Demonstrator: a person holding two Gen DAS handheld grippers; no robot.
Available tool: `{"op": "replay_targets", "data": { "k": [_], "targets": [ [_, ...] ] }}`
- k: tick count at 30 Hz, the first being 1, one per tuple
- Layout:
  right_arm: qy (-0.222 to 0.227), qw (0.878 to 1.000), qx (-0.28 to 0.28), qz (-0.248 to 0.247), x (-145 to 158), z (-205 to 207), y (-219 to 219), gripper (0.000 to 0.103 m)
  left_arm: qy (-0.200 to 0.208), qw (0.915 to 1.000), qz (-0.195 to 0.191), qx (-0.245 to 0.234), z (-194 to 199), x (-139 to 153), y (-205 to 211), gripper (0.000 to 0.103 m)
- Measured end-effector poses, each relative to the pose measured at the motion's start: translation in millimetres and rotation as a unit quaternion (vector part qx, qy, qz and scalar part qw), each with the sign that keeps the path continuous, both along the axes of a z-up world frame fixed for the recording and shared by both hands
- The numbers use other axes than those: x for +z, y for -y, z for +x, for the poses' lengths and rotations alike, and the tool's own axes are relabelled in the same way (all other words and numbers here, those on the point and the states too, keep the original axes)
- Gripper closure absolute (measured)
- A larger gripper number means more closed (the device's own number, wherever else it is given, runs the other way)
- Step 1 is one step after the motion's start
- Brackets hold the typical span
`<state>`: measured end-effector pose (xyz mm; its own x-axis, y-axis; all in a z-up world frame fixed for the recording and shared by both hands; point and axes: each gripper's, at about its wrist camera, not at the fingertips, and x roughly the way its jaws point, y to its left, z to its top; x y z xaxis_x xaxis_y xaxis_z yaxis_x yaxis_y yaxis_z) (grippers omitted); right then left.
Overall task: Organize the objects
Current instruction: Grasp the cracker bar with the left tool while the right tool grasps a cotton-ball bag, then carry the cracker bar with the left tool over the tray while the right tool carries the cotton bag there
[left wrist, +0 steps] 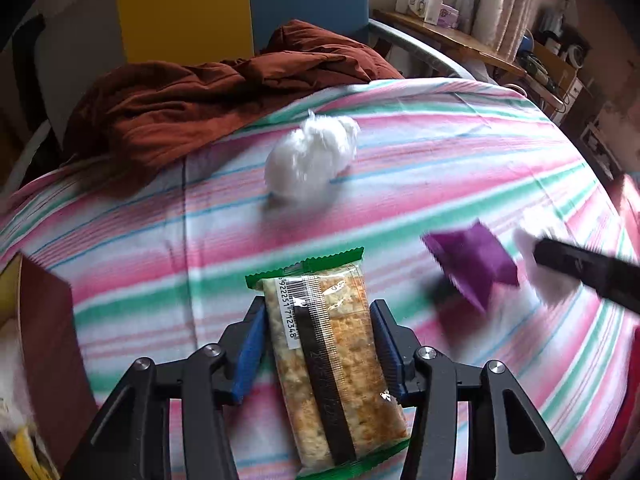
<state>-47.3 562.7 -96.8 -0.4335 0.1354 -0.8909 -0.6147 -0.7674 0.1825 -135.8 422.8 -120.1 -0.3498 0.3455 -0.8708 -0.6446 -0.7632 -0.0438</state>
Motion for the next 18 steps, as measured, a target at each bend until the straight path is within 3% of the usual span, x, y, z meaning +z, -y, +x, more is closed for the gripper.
{"op": "replay_targets", "data": {
  "k": [18],
  "targets": [
    [-0.056, 0.998, 0.017, 0.012, 19.1, 1.3, 5.9, 0.067, -0.083, 0.9965, 0.0, -0.005, 41.3, -3.0, 18.1, 0.051]
  ]
}}
